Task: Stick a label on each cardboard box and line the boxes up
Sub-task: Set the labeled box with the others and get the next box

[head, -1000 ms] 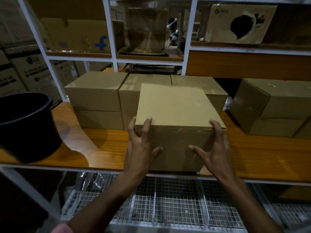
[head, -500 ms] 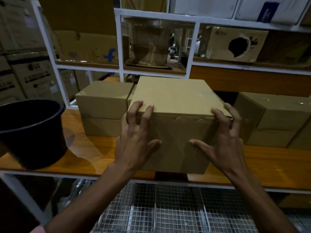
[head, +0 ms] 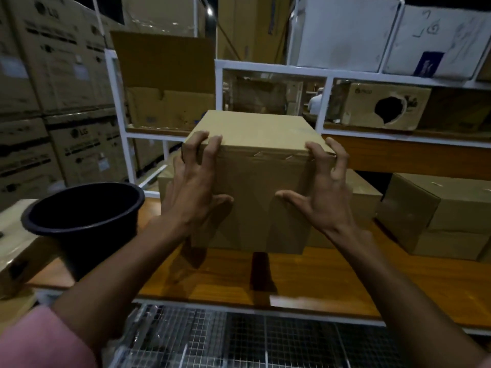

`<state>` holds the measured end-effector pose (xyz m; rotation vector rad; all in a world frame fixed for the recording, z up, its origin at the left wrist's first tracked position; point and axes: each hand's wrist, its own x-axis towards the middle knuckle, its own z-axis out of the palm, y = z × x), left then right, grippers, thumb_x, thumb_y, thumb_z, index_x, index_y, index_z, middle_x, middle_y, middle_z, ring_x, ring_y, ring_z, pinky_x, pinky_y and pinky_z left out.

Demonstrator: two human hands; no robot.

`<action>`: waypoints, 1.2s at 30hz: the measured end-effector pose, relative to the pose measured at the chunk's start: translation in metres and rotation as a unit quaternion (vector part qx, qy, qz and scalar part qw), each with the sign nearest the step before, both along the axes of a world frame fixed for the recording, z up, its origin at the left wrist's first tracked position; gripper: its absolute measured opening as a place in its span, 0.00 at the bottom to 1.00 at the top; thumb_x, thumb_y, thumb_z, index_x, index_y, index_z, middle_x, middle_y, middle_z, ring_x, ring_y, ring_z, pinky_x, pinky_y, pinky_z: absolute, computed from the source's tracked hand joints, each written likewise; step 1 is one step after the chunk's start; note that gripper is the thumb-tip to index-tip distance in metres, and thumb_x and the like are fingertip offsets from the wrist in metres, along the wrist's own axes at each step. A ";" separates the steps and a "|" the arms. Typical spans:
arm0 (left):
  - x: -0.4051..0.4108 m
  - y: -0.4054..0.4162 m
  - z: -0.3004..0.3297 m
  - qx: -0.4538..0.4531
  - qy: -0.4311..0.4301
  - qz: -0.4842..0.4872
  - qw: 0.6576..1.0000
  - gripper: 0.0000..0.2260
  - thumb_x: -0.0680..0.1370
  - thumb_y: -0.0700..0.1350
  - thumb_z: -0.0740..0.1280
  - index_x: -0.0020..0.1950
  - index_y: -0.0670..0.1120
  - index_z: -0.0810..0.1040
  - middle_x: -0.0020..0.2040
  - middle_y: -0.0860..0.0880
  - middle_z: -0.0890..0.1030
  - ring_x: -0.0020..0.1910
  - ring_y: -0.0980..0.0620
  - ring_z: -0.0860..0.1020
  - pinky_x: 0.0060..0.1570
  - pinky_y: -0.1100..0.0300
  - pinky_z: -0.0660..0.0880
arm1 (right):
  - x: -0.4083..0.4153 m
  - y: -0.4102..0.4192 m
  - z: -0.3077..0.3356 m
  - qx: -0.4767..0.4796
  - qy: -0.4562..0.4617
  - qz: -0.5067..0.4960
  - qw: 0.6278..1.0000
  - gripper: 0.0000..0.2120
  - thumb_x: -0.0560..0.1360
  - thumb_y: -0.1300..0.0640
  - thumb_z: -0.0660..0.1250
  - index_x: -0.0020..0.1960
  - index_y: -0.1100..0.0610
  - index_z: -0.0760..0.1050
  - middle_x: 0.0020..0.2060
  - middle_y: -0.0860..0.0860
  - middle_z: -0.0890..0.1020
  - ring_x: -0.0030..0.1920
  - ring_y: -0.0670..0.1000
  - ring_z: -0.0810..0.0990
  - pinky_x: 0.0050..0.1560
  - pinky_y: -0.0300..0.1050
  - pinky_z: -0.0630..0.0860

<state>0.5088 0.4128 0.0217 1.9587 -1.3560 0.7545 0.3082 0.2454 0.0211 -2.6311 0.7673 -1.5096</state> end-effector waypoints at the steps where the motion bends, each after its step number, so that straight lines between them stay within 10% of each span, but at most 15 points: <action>1: 0.011 0.003 0.007 0.001 0.003 0.004 1.000 0.54 0.63 0.52 0.84 0.79 0.53 0.53 0.78 0.45 0.52 0.71 0.32 0.62 0.59 0.33 0.75 | 0.012 0.003 0.007 0.001 0.004 0.001 1.000 0.49 0.63 0.38 0.80 0.76 0.46 0.59 0.78 0.55 0.54 0.71 0.63 0.67 0.56 0.62 0.80; 36: 0.029 0.064 0.000 -0.016 -0.006 0.031 0.999 0.54 0.63 0.54 0.84 0.79 0.53 0.53 0.78 0.48 0.53 0.71 0.32 0.63 0.47 0.33 0.81 | 0.037 0.058 0.003 -0.036 -0.026 0.034 0.998 0.47 0.61 0.35 0.76 0.74 0.48 0.61 0.79 0.58 0.55 0.75 0.63 0.63 0.50 0.60 0.80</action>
